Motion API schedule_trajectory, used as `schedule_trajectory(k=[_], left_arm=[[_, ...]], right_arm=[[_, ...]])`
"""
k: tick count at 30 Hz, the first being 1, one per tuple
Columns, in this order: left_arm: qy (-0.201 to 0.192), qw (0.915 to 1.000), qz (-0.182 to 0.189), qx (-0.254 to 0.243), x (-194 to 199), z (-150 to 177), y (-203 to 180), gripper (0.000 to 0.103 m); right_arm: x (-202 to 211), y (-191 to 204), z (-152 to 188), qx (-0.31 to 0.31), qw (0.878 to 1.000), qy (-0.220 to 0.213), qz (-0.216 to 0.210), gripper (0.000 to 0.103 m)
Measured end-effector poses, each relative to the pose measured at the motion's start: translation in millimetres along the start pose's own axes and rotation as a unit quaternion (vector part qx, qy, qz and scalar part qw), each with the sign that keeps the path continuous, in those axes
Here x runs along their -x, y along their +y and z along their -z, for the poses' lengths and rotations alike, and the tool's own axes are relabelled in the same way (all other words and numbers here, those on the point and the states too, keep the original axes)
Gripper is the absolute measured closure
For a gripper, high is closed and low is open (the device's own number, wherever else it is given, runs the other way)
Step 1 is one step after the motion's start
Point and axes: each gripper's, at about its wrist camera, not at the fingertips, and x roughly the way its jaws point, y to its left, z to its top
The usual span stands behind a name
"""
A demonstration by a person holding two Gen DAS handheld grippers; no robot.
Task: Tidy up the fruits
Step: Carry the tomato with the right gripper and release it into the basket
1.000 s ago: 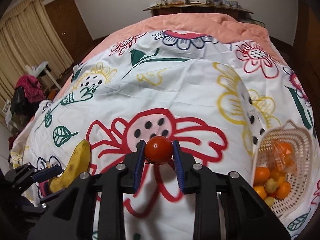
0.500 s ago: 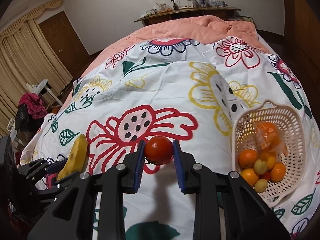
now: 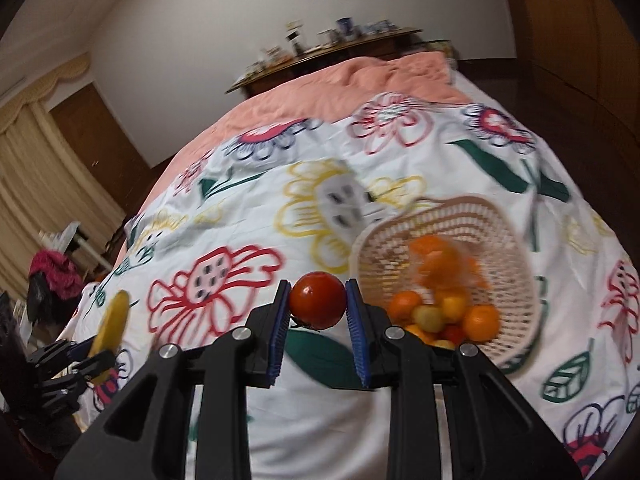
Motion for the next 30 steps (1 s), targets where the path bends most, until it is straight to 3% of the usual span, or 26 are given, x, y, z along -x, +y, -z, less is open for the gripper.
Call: schedule_trajectory(k=[11,20,30], left_arm=[[-0.001,0.9994,0.020,-0.028,-11,-24,-42,0.069],[0.006,0.9983,0.031,-0.048,-24,-37,-66,0.069],[0.020,0.9968,0.042,-0.065,-44,-49,-87,0.069]], right_arm=[[-2,-72,14,-0.060,0.997,0.012,0.040,0.075],[-22,-95,24,-0.088,0.995,0.033,0.042,0.074],[-20,-111,26,-0.114,0.992,0.027,0.040,0.073]])
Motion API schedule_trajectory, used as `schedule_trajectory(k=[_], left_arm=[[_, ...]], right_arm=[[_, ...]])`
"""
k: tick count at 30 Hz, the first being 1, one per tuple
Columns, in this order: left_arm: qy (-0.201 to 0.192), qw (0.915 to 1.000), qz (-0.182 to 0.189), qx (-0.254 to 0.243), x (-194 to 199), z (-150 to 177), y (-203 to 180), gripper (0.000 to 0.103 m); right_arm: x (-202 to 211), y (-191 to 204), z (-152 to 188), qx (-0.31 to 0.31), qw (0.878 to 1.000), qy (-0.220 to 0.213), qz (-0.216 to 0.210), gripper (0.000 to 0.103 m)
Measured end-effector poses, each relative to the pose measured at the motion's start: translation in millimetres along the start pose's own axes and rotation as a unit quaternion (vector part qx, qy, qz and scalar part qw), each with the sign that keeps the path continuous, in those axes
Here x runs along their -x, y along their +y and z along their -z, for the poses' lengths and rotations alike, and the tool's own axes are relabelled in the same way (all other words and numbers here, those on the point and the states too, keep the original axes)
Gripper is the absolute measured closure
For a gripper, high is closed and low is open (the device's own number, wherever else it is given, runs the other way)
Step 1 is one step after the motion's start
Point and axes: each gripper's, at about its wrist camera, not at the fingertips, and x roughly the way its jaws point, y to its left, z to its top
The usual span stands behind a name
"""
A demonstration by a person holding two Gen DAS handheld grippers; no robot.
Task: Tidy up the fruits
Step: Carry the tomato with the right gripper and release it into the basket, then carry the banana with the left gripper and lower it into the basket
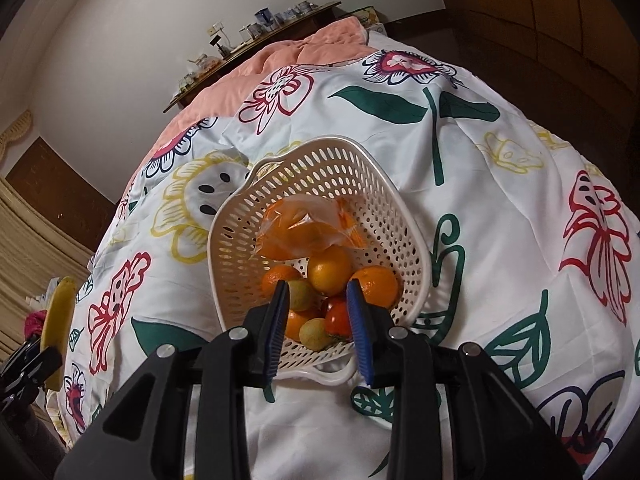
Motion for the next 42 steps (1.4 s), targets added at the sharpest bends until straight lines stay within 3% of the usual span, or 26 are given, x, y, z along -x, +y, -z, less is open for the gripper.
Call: schedule_trajectory(k=[6,15,22,25,32,37,42], left_arm=[[0.012,0.9998,0.005,-0.013,-20,-16,-13,0.069],[-0.008,0.9986,0.012,-0.051,-34,-45,-46,0.072],[0.021,0.9991,-0.010,-0.035,-57,-44,-33,0.071],[0.035,0.9990,-0.013,-0.023,-67,-41,-27,0.065],[0.047,0.9986,-0.009,-0.024,-76,-34,-28,0.063],[0.040,0.9987,-0.015,-0.029,-73,-31,-35,0.041],[0.031,0.9985,-0.026,-0.037,-71,-30,-40,0.028]], right_arm=[[2,-8,1,-0.011,1.000,-0.005,-0.003,0.073],[8,-20,2,-0.021,1.000,-0.015,-0.006,0.072],[7,-25,5,-0.026,0.999,-0.014,-0.015,0.072],[5,-25,6,-0.028,0.999,-0.011,-0.016,0.072],[4,-24,8,-0.029,0.999,-0.010,-0.016,0.071],[4,-18,11,-0.024,1.000,-0.012,-0.014,0.047],[6,-12,11,-0.010,1.000,-0.019,-0.002,0.039]])
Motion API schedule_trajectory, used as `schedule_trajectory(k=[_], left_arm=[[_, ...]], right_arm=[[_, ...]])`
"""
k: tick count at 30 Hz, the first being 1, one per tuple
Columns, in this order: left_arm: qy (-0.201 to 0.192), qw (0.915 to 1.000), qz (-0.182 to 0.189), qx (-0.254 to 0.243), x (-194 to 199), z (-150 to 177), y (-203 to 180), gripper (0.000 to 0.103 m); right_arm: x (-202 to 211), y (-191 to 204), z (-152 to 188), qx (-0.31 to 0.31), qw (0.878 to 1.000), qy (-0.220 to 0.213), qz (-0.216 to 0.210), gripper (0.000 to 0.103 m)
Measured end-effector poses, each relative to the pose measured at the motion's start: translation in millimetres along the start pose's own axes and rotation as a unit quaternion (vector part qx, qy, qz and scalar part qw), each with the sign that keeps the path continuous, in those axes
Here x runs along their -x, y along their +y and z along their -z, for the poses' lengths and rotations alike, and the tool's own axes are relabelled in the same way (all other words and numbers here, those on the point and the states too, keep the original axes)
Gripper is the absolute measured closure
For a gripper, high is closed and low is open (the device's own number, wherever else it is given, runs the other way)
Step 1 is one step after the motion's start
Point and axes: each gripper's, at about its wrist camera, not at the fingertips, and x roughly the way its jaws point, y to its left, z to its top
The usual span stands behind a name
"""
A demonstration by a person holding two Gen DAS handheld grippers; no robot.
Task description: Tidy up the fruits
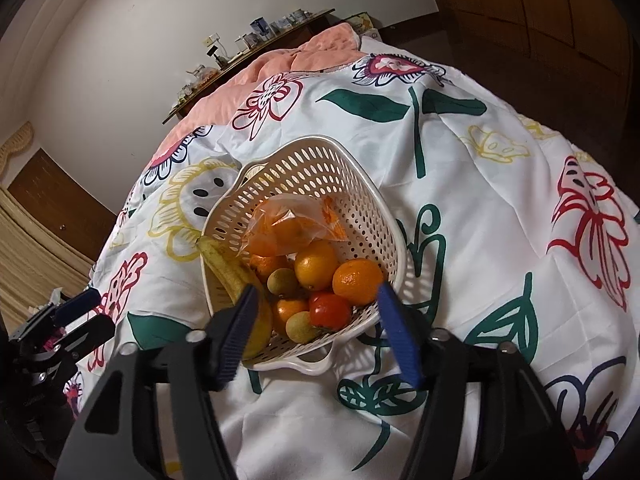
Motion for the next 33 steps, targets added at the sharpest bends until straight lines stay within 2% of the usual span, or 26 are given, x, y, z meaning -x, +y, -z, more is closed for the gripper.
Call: schedule_trajectory(k=[8,12,23,25,27,30,33], left_arm=[[-0.006,0.9998,-0.016,-0.010,1,-1,-6,0.027],[-0.008,0.9996,-0.025,-0.012,0,-1,-6,0.027],[-0.018,0.9984,-0.047,-0.025,3,-1,-11,0.027],[-0.019,0.9982,-0.051,-0.026,3,-1,-11,0.026],[-0.022,0.9976,-0.058,-0.030,3,-1,-12,0.020],[-0.030,0.9962,-0.072,-0.039,5,-1,-14,0.014],[-0.034,0.9949,-0.084,-0.045,6,-2,-17,0.009]], right_arm=[[2,5,1,0.016,1.000,-0.003,0.012,0.037],[3,6,1,0.019,1.000,-0.004,0.016,0.031],[6,8,2,0.033,0.999,-0.008,0.030,0.027],[7,9,3,0.039,0.999,-0.010,0.035,0.023],[9,11,4,0.049,0.998,-0.015,0.044,0.022],[13,14,6,0.068,0.995,-0.026,0.061,0.012],[15,16,7,0.086,0.992,-0.037,0.080,0.006]])
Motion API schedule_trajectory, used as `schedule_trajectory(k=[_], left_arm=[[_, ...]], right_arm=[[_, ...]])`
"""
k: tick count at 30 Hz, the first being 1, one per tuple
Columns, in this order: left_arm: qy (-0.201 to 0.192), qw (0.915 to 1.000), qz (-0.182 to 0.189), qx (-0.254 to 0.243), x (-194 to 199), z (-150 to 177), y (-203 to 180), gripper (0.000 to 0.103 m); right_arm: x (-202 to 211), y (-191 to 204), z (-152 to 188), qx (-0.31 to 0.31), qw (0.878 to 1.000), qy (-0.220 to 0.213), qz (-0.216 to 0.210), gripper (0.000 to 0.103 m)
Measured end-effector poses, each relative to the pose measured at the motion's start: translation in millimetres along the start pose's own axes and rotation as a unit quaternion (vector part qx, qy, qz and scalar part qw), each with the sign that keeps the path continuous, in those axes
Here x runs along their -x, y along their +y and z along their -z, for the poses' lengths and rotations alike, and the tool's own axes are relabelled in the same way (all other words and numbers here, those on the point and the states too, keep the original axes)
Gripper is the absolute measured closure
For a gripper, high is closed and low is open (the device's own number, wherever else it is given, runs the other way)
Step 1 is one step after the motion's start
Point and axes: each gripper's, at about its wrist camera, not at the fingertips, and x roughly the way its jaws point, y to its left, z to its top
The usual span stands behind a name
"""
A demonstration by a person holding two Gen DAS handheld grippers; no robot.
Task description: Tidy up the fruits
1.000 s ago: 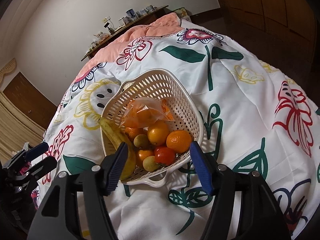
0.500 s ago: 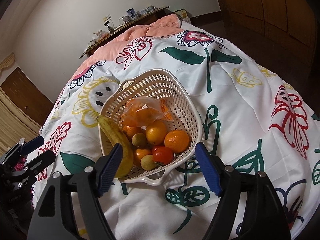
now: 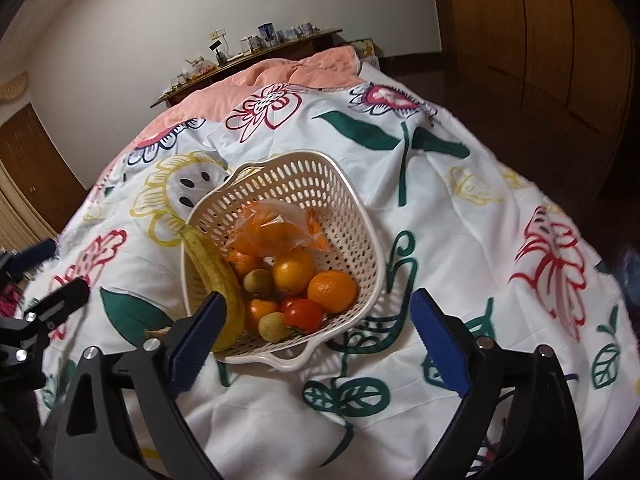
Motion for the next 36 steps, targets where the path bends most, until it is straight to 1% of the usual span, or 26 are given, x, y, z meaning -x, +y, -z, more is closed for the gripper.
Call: schedule_trajectory(k=[4,9,12,22,36], left_arm=[[0.002,0.9998,-0.018,-0.003,-1,-1,-1,0.007],[-0.002,0.9997,-0.023,-0.004,0,-2,-2,0.006],[-0.003,0.9997,-0.025,-0.004,0,-2,-2,0.003],[-0.002,0.9994,-0.030,-0.017,-1,-1,-8,0.003],[-0.002,0.9987,-0.038,-0.033,-3,0,-16,0.003]], right_arm=[[2,3,1,0.019,1.000,-0.007,0.019,0.005],[3,9,6,0.053,0.998,-0.013,0.043,0.005],[4,12,10,0.067,0.996,-0.015,0.052,0.005],[5,28,19,0.101,0.993,-0.019,0.057,0.005],[3,29,21,0.104,0.993,-0.016,0.054,0.005]])
